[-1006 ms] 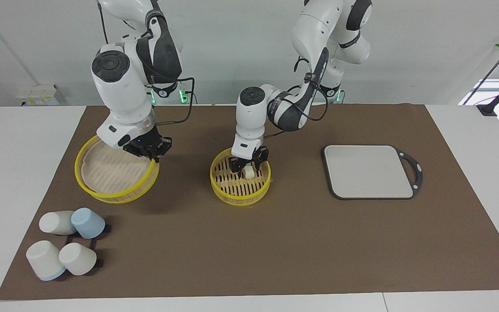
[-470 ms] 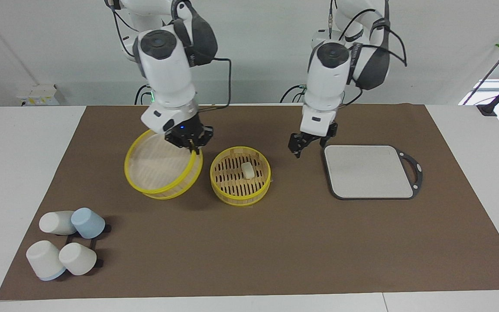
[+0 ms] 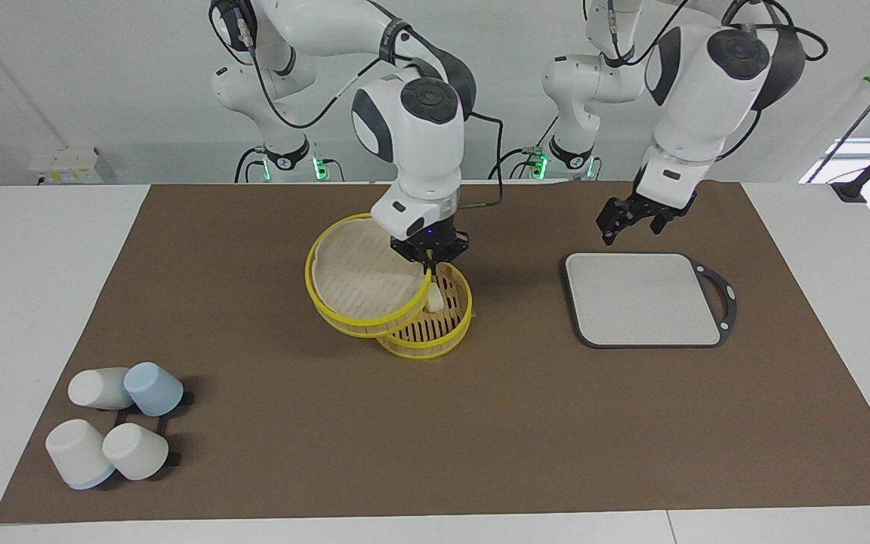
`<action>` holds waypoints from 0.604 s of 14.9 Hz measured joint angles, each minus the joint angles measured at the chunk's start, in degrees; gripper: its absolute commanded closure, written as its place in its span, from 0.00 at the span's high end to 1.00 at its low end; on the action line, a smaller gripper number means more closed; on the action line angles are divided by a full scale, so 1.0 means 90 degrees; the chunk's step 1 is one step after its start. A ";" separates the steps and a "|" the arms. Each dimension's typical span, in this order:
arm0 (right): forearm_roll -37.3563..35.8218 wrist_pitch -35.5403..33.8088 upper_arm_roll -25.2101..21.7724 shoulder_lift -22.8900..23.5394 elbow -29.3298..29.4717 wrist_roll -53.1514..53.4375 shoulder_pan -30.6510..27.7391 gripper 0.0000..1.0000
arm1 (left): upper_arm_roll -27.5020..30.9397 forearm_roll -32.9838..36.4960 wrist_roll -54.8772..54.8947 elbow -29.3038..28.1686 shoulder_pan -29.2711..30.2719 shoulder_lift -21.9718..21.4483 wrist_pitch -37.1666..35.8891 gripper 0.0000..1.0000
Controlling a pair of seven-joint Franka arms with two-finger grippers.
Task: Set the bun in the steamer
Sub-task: 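Bring the lid over the steamer with the right gripper while the left gripper withdraws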
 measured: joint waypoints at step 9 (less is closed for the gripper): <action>-0.0038 0.0771 0.0003 0.0186 -0.0037 0.0648 0.0293 0.00 | -0.0008 -0.0005 0.0396 0.0298 0.0206 -0.0161 -0.0738 1.00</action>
